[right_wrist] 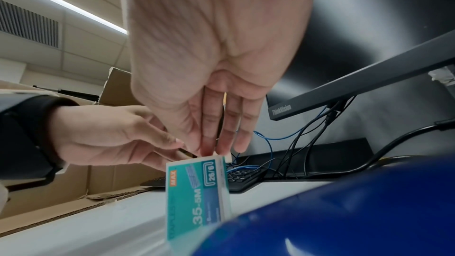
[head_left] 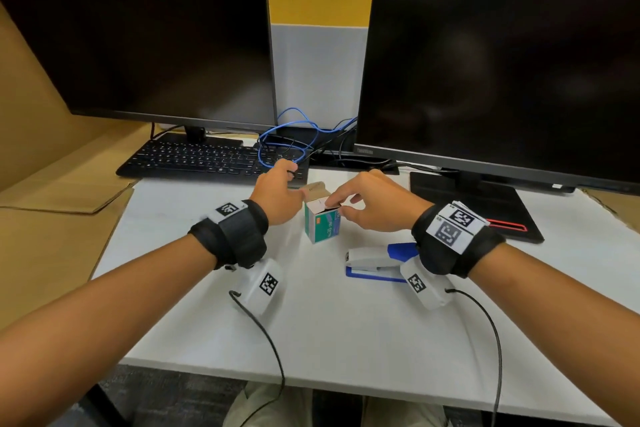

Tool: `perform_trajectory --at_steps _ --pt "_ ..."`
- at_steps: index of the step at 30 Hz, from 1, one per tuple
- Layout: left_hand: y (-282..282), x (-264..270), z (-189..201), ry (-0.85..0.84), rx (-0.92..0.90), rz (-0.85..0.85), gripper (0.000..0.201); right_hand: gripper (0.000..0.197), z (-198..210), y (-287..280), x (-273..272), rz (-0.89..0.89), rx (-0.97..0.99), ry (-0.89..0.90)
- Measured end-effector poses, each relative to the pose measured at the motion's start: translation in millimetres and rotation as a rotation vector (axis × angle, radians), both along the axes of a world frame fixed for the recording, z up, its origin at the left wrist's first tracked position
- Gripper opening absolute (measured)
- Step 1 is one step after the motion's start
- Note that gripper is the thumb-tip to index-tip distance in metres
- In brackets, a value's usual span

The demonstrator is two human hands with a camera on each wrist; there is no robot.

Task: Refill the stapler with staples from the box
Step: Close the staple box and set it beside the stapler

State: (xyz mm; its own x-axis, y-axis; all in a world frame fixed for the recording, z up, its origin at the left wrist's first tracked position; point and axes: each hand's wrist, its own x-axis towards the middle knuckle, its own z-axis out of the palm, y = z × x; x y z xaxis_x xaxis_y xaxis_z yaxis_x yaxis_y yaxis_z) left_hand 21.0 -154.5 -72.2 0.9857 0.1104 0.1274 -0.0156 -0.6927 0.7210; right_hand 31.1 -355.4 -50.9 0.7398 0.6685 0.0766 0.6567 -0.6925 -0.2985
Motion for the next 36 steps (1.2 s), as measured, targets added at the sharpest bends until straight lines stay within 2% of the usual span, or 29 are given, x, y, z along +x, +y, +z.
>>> perform_trajectory --at_steps 2,6,12,18,24,32,36 --pt "0.6 2.0 3.0 -0.066 -0.087 -0.022 0.044 0.031 -0.1 0.5 0.4 0.003 -0.019 -0.001" --pt "-0.6 -4.0 7.4 -0.202 -0.009 -0.079 0.023 0.032 -0.6 0.1 -0.3 -0.005 -0.047 0.004" --pt "-3.1 -10.7 2.3 -0.284 0.057 -0.153 0.02 0.033 2.0 -3.1 -4.4 0.004 -0.03 -0.008" --pt "-6.0 -13.1 -5.2 -0.266 0.142 -0.225 0.02 0.027 2.9 -10.8 -8.1 0.033 0.024 0.001" --pt "-9.4 -12.4 -9.4 -0.227 0.208 -0.189 0.015 0.023 2.2 -19.4 -6.0 -0.058 0.125 0.011" --pt "-10.5 -16.1 -8.4 -0.189 0.277 -0.17 0.018 0.026 2.0 -27.2 -5.9 -0.1 0.081 0.025" --pt "-12.1 -17.2 -10.1 -0.142 0.285 -0.228 0.021 0.033 4.9 -37.1 -10.5 -0.077 -0.046 0.108"
